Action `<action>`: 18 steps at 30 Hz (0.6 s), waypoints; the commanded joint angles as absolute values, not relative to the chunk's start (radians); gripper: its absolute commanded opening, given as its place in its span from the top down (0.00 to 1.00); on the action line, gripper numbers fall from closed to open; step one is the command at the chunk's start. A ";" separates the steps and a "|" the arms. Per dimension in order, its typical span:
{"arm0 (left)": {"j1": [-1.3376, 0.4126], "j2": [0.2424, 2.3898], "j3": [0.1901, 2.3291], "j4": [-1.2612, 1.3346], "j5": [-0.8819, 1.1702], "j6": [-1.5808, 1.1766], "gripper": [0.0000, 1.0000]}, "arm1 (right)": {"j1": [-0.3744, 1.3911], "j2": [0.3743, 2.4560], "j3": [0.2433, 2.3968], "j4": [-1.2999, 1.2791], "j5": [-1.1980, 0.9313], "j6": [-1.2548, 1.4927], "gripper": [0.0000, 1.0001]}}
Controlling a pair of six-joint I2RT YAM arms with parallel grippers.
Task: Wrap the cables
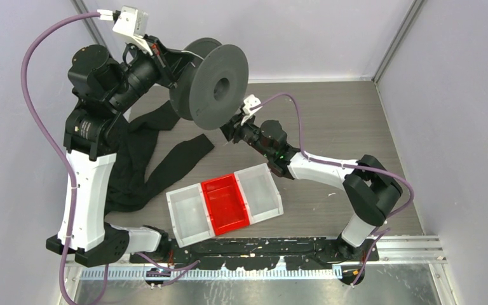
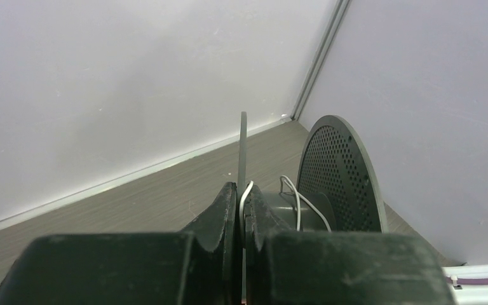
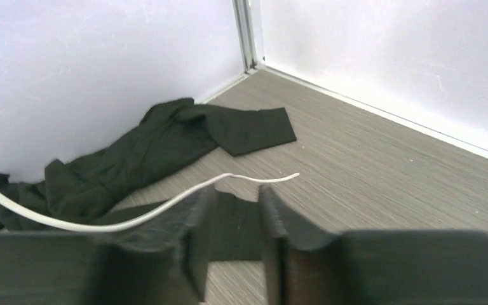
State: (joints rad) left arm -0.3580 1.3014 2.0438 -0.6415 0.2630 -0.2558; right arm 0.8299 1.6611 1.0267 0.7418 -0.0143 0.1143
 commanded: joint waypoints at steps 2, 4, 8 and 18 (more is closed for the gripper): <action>-0.357 1.280 2.083 -0.561 0.297 -0.292 1.00 | 0.836 1.671 1.057 0.897 0.055 0.173 0.81; -0.356 1.279 2.084 -0.562 0.296 -0.291 1.00 | 0.836 1.669 1.054 0.889 0.044 0.175 0.97; -0.356 1.281 2.080 -0.560 0.279 -0.291 1.00 | 0.836 1.651 1.030 0.876 0.034 0.184 0.99; -0.356 1.292 2.087 -0.551 0.248 -0.291 1.00 | 0.839 1.524 0.879 0.824 0.014 0.183 0.81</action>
